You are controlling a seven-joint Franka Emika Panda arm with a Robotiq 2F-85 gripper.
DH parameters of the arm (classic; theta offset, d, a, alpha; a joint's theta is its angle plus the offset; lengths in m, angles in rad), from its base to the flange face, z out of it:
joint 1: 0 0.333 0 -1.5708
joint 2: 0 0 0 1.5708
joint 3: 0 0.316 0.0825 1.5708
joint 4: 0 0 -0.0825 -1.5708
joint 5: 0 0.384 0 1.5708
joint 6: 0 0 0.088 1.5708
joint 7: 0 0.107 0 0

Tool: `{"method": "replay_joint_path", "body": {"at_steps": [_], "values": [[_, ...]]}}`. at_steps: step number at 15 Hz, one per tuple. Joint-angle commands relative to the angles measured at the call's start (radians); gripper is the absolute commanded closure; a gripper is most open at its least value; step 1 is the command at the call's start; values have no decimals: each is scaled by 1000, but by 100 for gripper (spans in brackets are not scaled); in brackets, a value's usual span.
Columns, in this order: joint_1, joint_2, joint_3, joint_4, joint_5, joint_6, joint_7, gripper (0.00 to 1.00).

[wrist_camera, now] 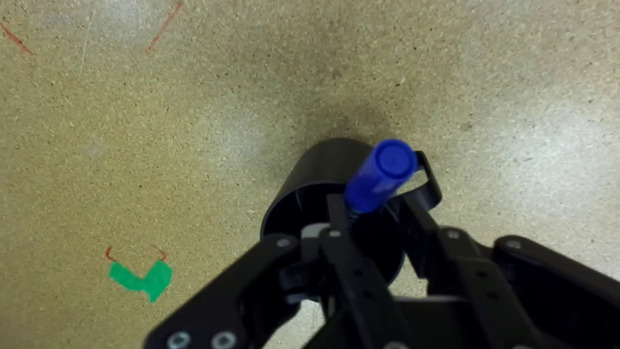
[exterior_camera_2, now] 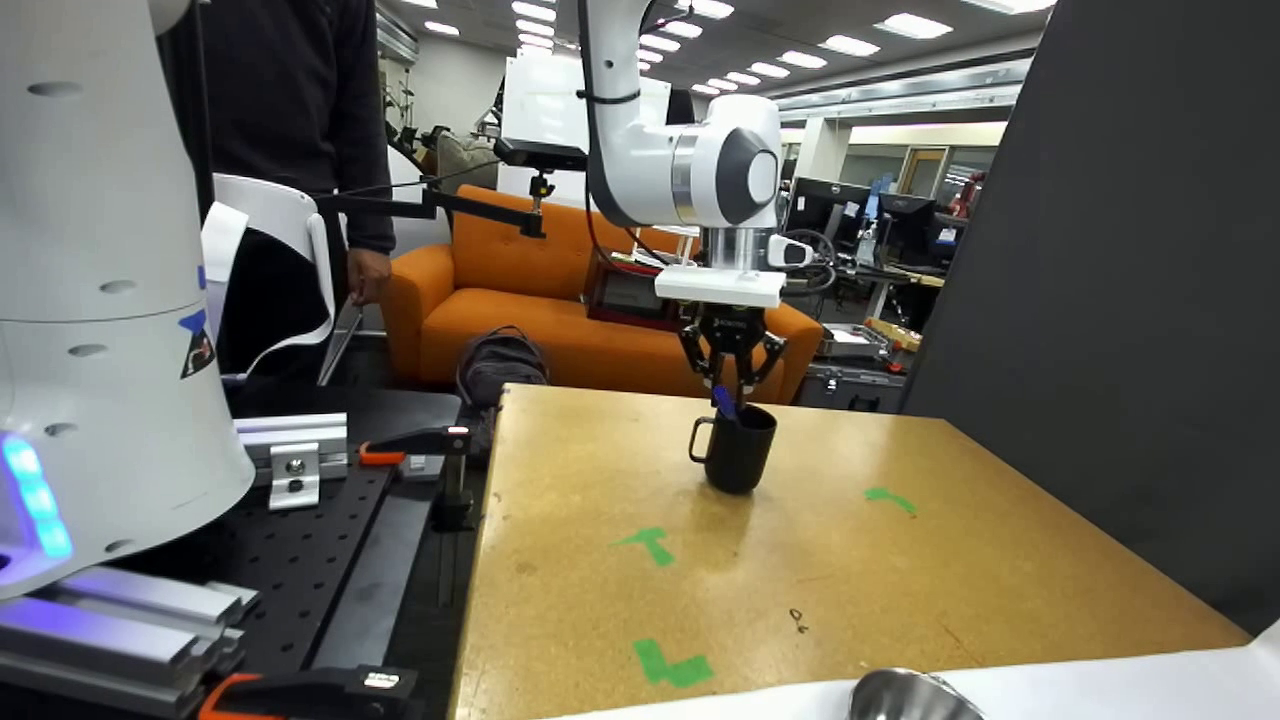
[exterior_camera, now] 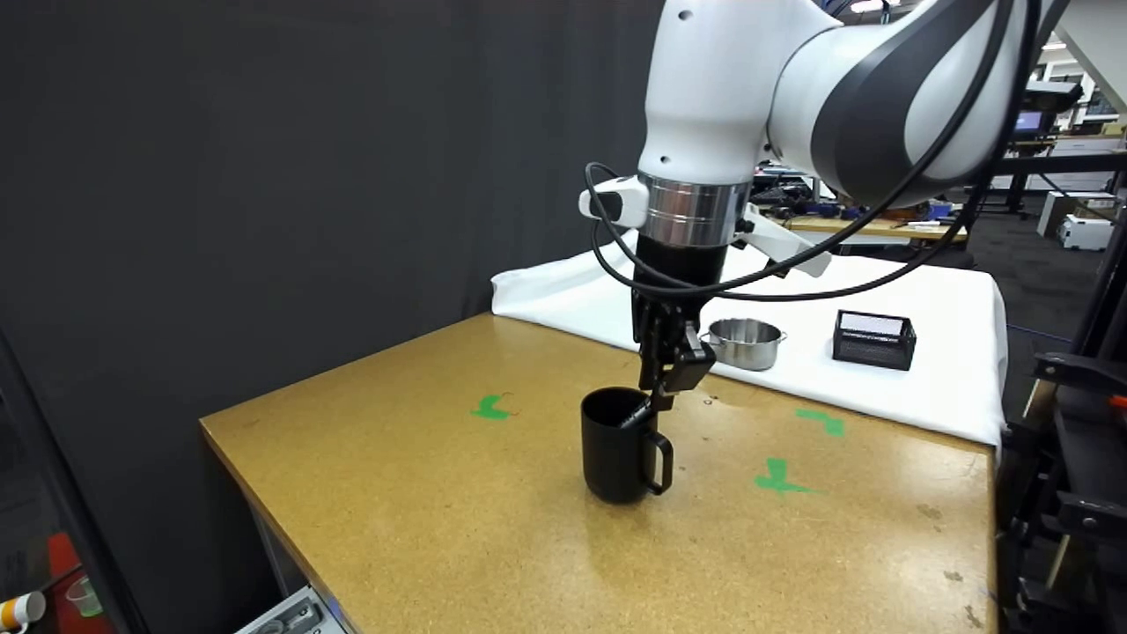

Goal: Take the pen out of the mug and put it on the table

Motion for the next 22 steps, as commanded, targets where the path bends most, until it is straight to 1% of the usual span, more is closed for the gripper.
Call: {"method": "replay_joint_path", "body": {"at_steps": [1, 3, 4, 7, 10, 15, 20, 22], "values": [[18, -2, -17, 6, 14, 5, -3, 97], [16, -5, -16, 6, 16, 5, -6, 100], [16, -6, -16, 5, 16, 6, -5, 96], [19, -17, -20, 0, 11, 5, -3, 96], [27, -61, -26, -17, -3, -4, 4, 96], [18, -206, -9, -78, -14, -28, 11, 96], [7, -397, -53, -184, -48, -57, 51, 96], [1, -445, -70, -220, -49, -74, 54, 96]]}}
